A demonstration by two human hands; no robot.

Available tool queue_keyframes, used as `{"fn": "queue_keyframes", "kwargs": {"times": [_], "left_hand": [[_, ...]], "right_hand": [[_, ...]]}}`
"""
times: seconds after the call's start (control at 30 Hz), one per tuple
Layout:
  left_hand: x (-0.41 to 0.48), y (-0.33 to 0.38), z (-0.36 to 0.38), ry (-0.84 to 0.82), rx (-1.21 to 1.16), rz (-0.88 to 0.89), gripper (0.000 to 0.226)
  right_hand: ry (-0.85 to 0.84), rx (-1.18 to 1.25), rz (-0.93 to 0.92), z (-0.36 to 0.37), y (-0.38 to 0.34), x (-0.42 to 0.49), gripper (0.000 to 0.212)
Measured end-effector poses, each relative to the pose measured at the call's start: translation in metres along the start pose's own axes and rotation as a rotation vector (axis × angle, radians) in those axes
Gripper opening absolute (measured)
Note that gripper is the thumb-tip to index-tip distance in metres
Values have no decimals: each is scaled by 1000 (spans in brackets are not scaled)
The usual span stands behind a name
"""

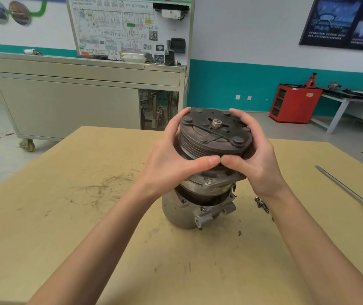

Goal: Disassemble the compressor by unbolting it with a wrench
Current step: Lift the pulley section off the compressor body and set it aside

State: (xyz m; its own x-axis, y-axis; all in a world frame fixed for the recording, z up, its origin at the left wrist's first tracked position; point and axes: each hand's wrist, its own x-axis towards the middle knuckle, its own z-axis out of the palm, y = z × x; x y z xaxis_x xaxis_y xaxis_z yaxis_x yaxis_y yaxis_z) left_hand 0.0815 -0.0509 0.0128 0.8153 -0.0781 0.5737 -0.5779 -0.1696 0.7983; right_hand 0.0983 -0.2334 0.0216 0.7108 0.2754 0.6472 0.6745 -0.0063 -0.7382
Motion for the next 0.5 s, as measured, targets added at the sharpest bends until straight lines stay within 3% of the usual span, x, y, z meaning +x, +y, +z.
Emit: {"fn": "queue_keyframes", "kwargs": {"times": [0.23, 0.5], "left_hand": [[-1, 4, 4, -9, 24, 8, 96], [13, 32, -2, 25, 2, 38, 105]], "right_hand": [[25, 8, 2, -2, -2, -5, 80], [32, 1, -42, -6, -28, 12, 77]]}}
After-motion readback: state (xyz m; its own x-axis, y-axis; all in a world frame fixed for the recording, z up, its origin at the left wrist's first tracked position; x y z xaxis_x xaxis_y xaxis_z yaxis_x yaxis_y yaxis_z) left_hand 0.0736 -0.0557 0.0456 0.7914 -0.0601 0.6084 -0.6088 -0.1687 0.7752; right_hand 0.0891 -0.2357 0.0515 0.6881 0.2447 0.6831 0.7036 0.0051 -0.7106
